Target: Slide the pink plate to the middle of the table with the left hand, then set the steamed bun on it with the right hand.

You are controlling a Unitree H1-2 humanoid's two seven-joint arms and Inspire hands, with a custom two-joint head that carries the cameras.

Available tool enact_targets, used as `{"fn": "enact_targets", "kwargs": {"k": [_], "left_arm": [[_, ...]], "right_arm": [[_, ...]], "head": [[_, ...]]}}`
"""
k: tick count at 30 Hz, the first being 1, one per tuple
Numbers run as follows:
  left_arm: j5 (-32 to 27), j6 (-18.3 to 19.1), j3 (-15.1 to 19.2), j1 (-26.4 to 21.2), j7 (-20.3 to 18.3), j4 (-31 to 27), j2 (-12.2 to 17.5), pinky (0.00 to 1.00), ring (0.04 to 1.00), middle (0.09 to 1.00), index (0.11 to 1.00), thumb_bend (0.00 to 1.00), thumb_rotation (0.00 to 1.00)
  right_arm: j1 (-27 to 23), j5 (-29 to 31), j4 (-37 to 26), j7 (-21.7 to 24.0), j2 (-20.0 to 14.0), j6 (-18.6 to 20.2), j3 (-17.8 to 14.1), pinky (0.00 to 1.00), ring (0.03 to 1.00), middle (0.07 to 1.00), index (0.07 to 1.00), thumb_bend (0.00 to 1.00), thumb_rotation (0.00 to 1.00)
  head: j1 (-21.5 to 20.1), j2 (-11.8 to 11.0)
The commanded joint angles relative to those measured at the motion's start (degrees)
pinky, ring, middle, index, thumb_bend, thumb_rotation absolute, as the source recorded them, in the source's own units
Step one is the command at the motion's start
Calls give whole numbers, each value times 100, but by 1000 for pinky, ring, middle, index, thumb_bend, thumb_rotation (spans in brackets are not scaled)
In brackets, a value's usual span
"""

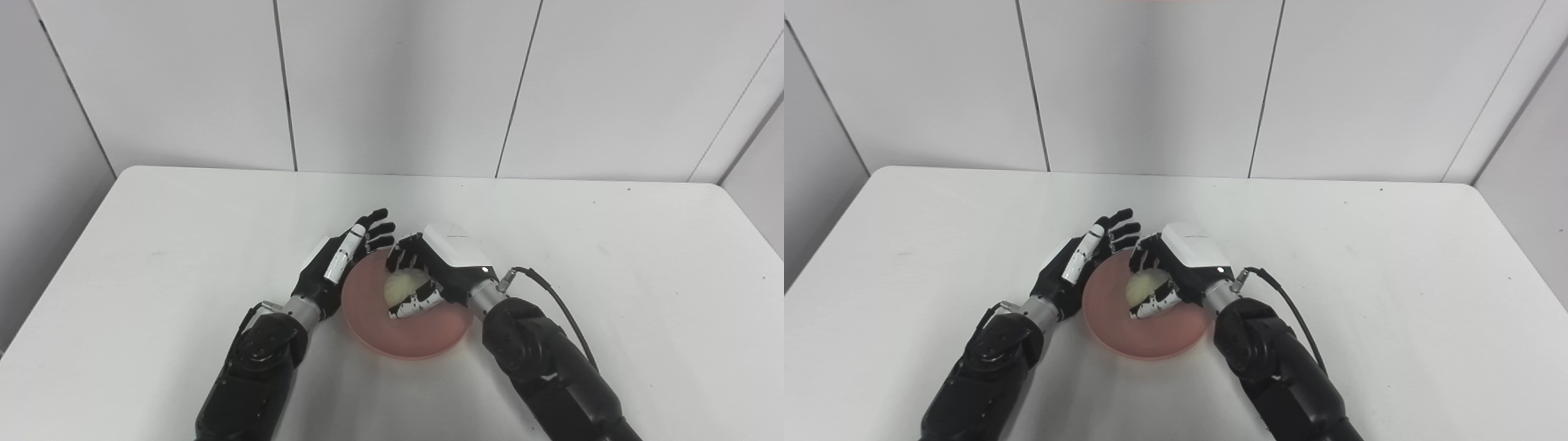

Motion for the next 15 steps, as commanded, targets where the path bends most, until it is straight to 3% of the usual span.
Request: {"fn": "enact_targets", "kwargs": {"k": [1,3,4,7,9,15], "left_arm": [[165,690,-153,310,-75,237,-66,835,861,879,871,388,1000],[129,719,-129,310,-75,230,-80,823,849,869,861,385,1000],[105,721,-115,309,-88,230,-85,823,848,869,861,384,1000],[43,723,-102,314,-171,208,-77,824,861,873,874,384,1000],[23,718,-95,328,-199,186,-72,822,865,870,874,393,985],[30,728,-93,360,-272,125,-51,829,868,873,879,393,988]], "right_arm": [[-154,-167,-336,285,-51,163,61,359,452,542,494,509,140],[-169,-268,-550,523,-87,285,80,446,548,623,495,509,154],[-172,-307,-671,676,-95,383,83,473,578,650,595,571,290],[-176,-457,-1047,1236,-98,747,105,542,681,756,763,682,617],[-155,-517,-1197,1384,-104,783,106,564,724,801,811,726,755],[-130,-645,-1638,1700,-89,943,20,556,748,836,881,777,950]], "head": [[-2,-8],[-5,-13],[-5,-17],[-5,-17],[-15,-25],[-28,-29]]}}
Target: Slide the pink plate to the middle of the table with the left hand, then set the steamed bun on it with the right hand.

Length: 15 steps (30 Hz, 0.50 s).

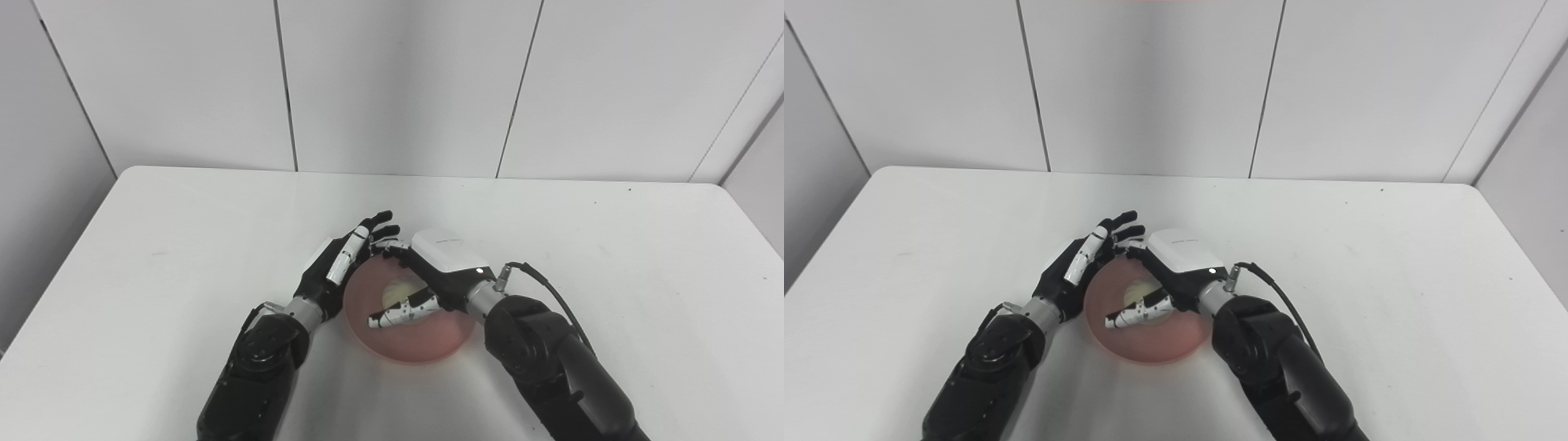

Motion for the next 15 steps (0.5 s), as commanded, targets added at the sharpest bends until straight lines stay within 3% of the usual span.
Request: {"fn": "enact_targets", "kwargs": {"k": [1,6,11,14,15], "left_arm": [[53,666,-114,323,-147,209,-27,837,870,875,883,390,995],[45,735,-53,306,-93,263,-66,854,867,880,886,393,1000],[158,566,-87,284,-111,349,-33,855,858,878,872,390,1000],[210,488,-114,266,-129,421,4,866,868,892,884,402,1000],[214,467,-108,260,-126,461,14,871,872,897,889,405,1000]], "right_arm": [[-199,-70,-357,72,3,132,-128,551,749,839,891,784,974],[-231,-130,-596,255,27,172,-272,555,751,842,906,770,991],[-275,-256,-759,391,59,255,-400,559,739,835,910,735,963],[-254,-193,-838,286,77,211,-529,548,733,827,904,726,942],[-224,-109,-847,65,85,78,-641,536,721,822,899,723,931]], "head": [[7,-3],[-8,-20],[-71,-39],[-96,-44],[-139,-67]]}}
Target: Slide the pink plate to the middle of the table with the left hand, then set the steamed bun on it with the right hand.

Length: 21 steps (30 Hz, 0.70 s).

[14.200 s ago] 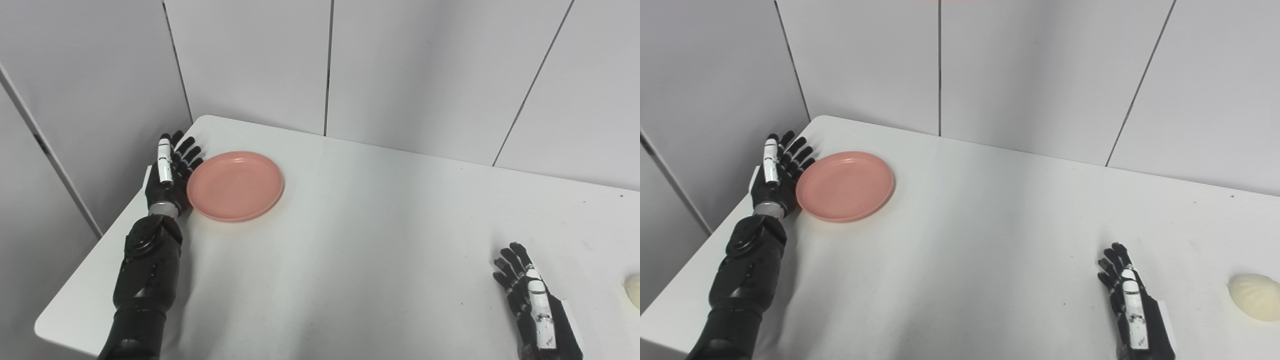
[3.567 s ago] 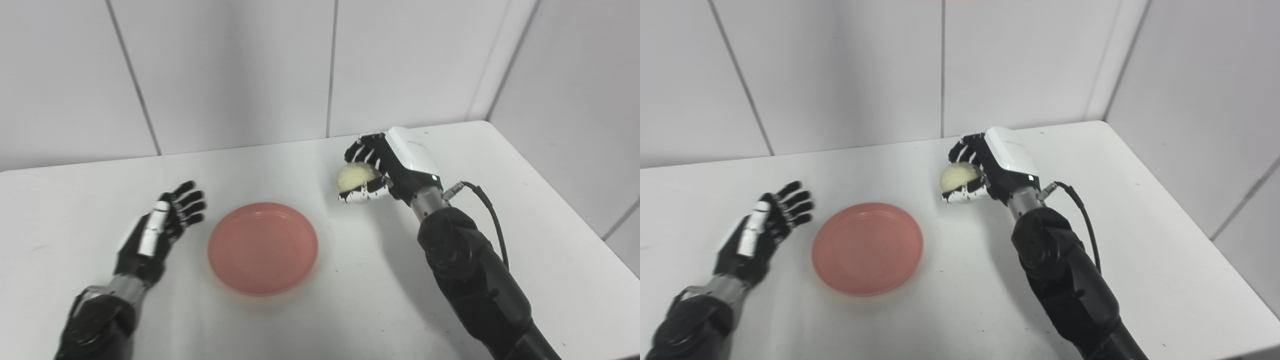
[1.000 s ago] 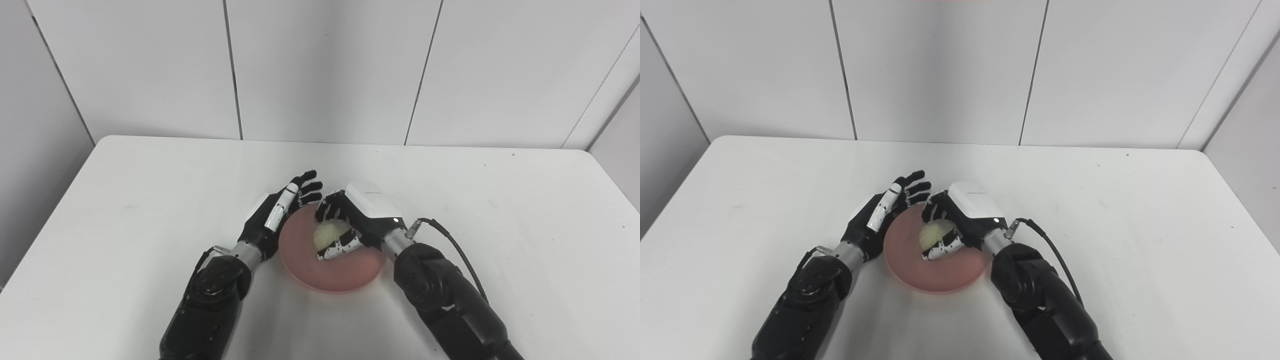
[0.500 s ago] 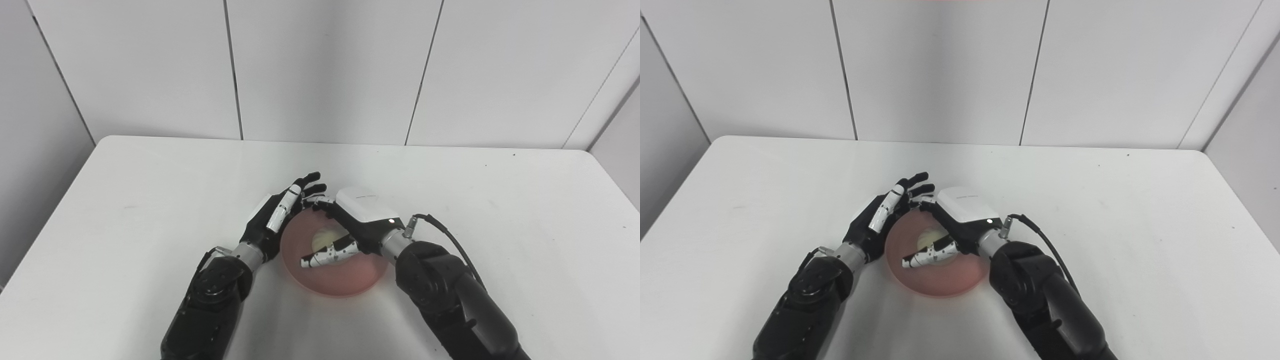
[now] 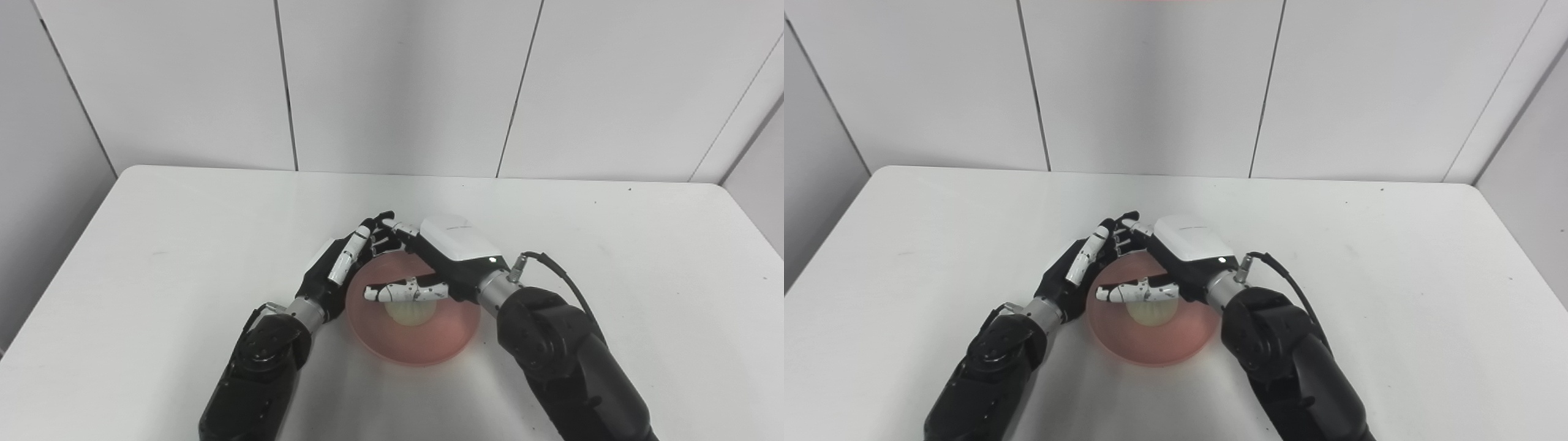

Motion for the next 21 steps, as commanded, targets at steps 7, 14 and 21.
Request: {"fn": "enact_targets", "kwargs": {"k": [7,14,21], "left_arm": [[168,326,-52,300,-48,476,71,876,882,903,896,404,1000],[191,309,93,365,159,364,34,873,884,892,882,385,1000],[232,344,298,550,521,-95,-58,896,901,903,897,363,1000]], "right_arm": [[-125,852,-67,-1359,0,-708,-917,578,728,817,889,717,982],[54,1757,42,-1704,70,-651,-1525,710,795,837,904,709,1000],[448,2388,134,-2006,171,-596,-1899,722,805,834,929,629,1000]], "head": [[-94,-49],[-172,-92],[-272,-144]]}}
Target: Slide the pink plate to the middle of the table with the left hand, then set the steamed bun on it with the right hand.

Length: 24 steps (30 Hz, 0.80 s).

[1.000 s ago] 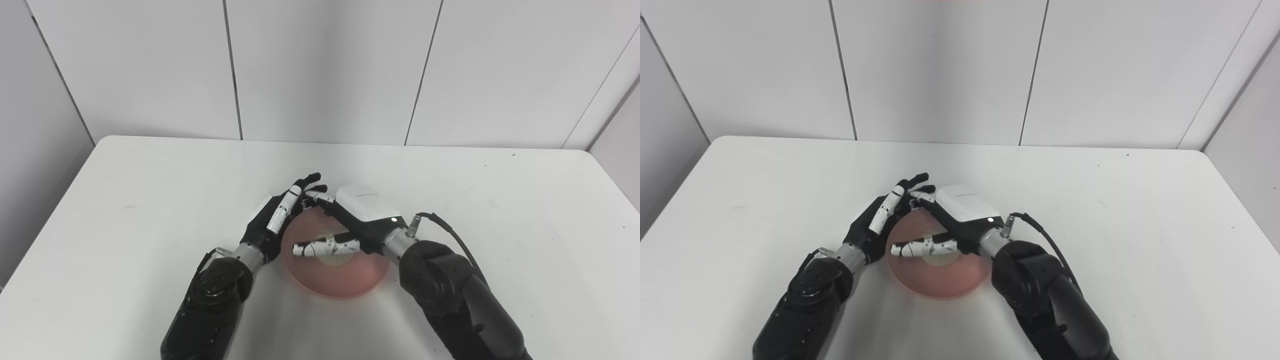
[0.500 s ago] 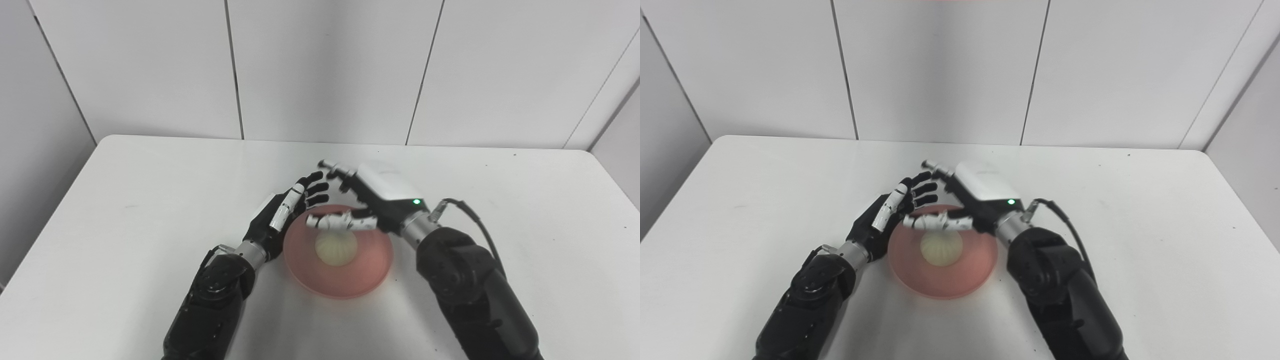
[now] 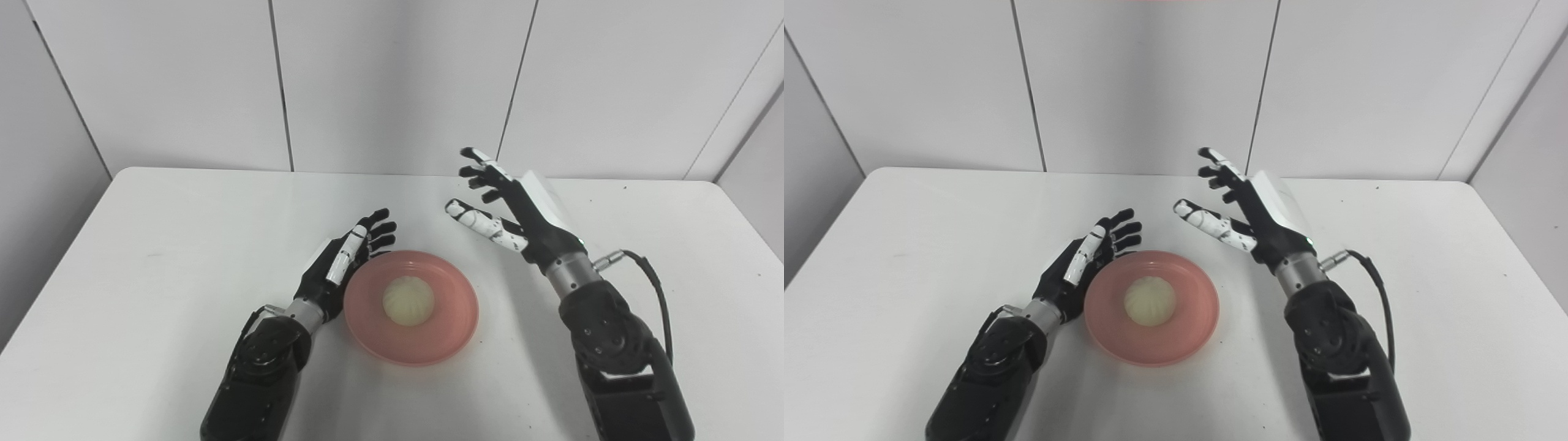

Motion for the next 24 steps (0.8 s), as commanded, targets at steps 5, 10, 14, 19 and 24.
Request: {"fn": "enact_targets", "kwargs": {"k": [5,10,14,19,24], "left_arm": [[225,445,138,441,404,-119,-37,950,938,950,940,355,1000],[292,392,213,566,546,-374,-95,976,961,972,963,344,1000],[366,167,258,648,641,-418,-102,982,966,973,967,346,1000],[488,-156,332,812,809,-577,-157,958,968,976,969,351,1000],[619,-517,404,894,965,-529,-168,970,976,989,987,382,1000]], "right_arm": [[116,679,79,-167,4,-163,-216,754,863,902,979,606,1000],[352,1242,157,-190,159,77,-375,876,954,987,998,609,1000],[545,1687,261,-322,376,140,-548,991,999,1000,1000,609,1000],[793,2263,564,-767,793,-364,-851,1000,1000,1000,1000,454,1000],[970,2621,866,-976,969,-947,-960,1000,1000,1000,1000,334,1000]], "head": [[-24,-61],[-39,-115],[-56,-172],[-75,-217],[-88,-226]]}}
